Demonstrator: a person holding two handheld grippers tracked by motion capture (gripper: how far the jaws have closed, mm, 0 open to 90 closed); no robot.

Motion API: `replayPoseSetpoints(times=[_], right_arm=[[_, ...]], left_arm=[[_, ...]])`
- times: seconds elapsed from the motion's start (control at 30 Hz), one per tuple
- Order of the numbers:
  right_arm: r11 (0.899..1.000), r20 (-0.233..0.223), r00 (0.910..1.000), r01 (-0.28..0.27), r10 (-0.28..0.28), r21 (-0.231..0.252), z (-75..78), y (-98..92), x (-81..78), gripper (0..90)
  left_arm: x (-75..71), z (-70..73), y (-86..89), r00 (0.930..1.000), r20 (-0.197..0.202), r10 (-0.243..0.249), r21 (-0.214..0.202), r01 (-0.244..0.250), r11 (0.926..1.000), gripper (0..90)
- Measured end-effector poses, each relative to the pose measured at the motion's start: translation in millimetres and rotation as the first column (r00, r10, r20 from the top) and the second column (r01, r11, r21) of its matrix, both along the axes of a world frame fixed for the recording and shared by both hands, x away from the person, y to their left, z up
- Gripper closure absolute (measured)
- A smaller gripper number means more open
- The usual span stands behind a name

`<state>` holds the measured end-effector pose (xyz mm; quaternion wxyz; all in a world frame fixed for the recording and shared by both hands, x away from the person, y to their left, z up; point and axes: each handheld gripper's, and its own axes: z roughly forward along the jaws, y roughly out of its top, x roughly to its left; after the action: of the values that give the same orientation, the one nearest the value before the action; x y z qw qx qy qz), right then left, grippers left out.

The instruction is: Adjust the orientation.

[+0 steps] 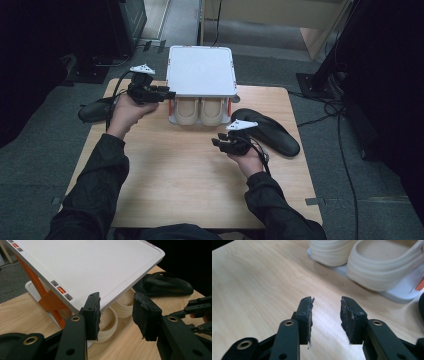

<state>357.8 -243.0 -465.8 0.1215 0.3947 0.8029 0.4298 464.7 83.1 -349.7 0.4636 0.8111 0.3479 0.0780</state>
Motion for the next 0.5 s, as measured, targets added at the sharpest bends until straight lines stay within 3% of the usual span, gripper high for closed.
replayPoseSetpoints(times=[0.23, 0.5], right_arm=[[1.0, -0.009, 0.9999, -0.015, 0.015, 0.015, 3.9, -9.8, -12.9, 59.4], [0.999, 0.011, 0.9996, -0.025, 0.025, 0.024, 5.6, -12.8, -13.0, 59.1]], left_arm=[[-11.4, 3.8, 10.3, 0.9998, 0.018, 0.01, -0.011, -0.01, 0.9999, 55.7], [-22.3, 1.6, 29.6, 0.9987, 0.024, 0.045, -0.026, -0.044, 0.9987, 55.0]])
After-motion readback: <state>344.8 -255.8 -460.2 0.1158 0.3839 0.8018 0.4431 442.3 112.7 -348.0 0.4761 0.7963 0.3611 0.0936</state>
